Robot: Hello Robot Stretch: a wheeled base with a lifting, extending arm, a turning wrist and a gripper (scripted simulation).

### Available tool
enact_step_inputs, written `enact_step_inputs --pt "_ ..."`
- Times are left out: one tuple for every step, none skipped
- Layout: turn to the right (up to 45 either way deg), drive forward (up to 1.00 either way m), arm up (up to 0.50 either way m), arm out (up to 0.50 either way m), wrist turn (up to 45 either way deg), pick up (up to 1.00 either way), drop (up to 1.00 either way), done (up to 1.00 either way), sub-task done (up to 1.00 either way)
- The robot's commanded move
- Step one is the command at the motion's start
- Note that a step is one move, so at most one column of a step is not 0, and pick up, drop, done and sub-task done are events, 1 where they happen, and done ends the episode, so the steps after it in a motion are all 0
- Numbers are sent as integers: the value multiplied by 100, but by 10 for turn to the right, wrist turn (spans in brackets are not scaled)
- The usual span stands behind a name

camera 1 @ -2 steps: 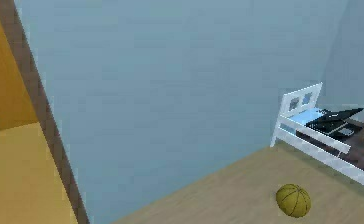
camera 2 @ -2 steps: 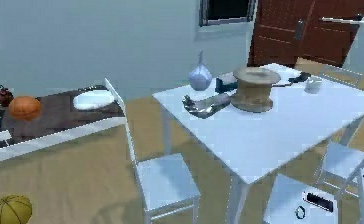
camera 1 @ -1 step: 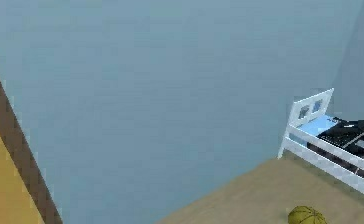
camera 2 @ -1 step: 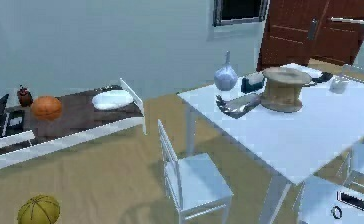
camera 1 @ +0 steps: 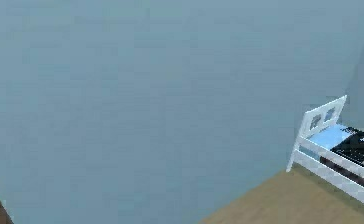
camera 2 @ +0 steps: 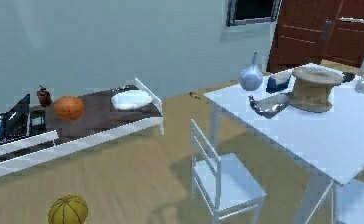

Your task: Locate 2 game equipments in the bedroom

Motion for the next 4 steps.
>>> enact_step_inputs --pt "450 0 0 0 0 0 0 0 0" --pt "270 0 0 0 0 0 0 0 0" --pt "0 70 0 0 0 0 0 0 0" --pt "150 0 0 0 0 0 0 0 0"
